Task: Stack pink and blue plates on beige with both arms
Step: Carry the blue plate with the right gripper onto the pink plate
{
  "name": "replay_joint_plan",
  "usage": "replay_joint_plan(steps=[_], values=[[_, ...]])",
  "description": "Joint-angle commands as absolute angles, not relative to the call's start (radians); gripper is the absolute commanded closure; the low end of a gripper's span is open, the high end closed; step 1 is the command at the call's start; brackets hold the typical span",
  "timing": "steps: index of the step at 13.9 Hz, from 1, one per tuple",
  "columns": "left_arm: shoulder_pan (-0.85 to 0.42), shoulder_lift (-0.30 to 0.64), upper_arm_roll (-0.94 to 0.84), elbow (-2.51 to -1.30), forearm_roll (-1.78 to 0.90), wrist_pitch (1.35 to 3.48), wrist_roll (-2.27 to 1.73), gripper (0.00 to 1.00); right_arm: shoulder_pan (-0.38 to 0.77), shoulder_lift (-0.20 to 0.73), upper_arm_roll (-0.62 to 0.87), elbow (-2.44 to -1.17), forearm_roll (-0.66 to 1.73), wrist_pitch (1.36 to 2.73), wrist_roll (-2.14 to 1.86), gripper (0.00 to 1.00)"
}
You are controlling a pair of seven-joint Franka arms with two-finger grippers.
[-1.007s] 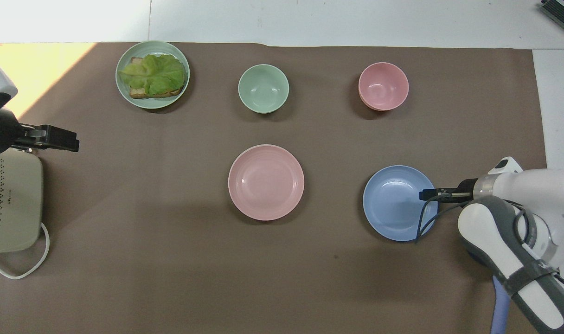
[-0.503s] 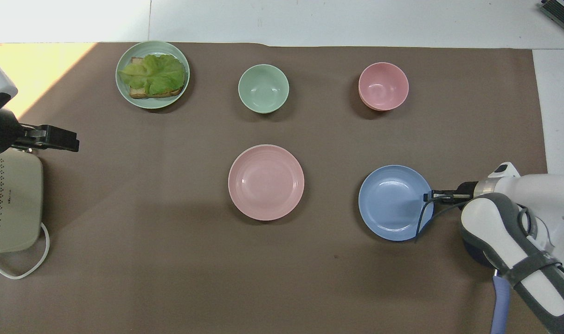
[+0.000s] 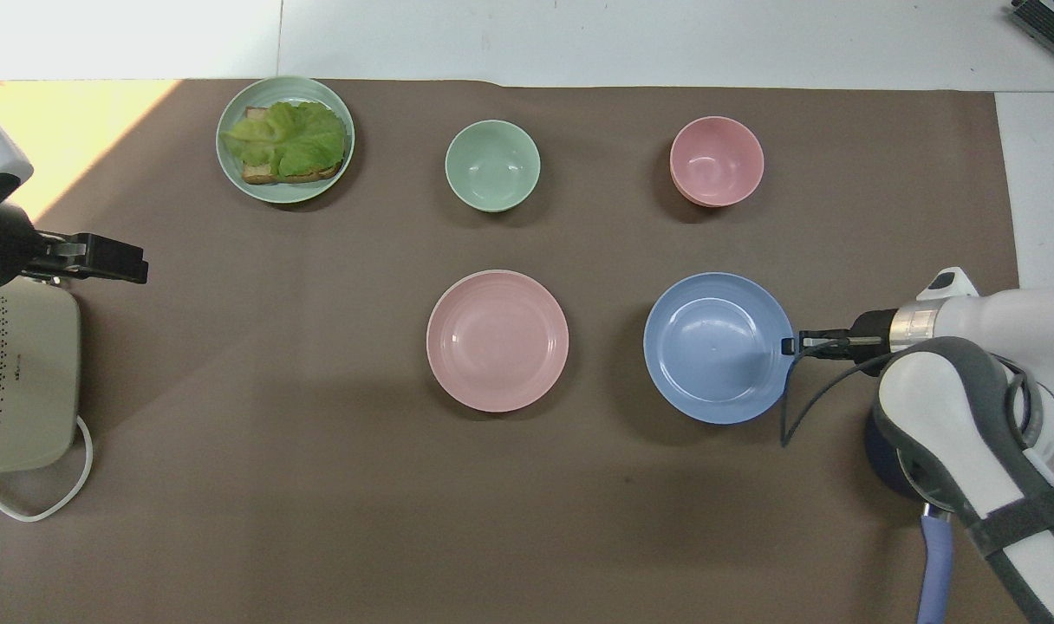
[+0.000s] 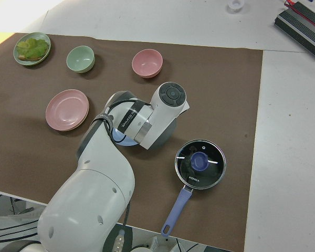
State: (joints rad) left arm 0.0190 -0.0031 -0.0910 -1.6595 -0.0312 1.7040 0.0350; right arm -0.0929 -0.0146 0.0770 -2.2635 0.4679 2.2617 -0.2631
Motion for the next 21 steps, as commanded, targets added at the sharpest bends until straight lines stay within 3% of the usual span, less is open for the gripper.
replay_joint_plan(steps=[1, 3, 8, 14, 21], values=[[0.032, -0.008, -0.101, -1.660, -0.018, 1.692, 0.048, 0.00, 0.033, -0.005, 0.089, -2.212, 0.483, 2.267, -0.079, 1.00], [0.032, -0.008, -0.101, -1.660, -0.018, 1.692, 0.048, 0.00, 0.170, 0.005, 0.086, -2.206, 0.427, 2.337, 0.120, 1.00], [0.034, -0.008, -0.101, -1.660, -0.018, 1.692, 0.048, 0.00, 0.319, 0.118, 0.087, -2.112, 0.322, 2.368, 0.386, 1.00], [0.032, -0.008, -0.100, -1.660, -0.017, 1.692, 0.048, 0.00, 0.409, 0.221, 0.087, -2.103, 0.285, 2.506, 0.451, 1.00], [0.032, -0.008, -0.101, -1.660, -0.018, 1.692, 0.048, 0.00, 0.416, 0.230, 0.089, -2.095, 0.273, 2.511, 0.485, 0.97]])
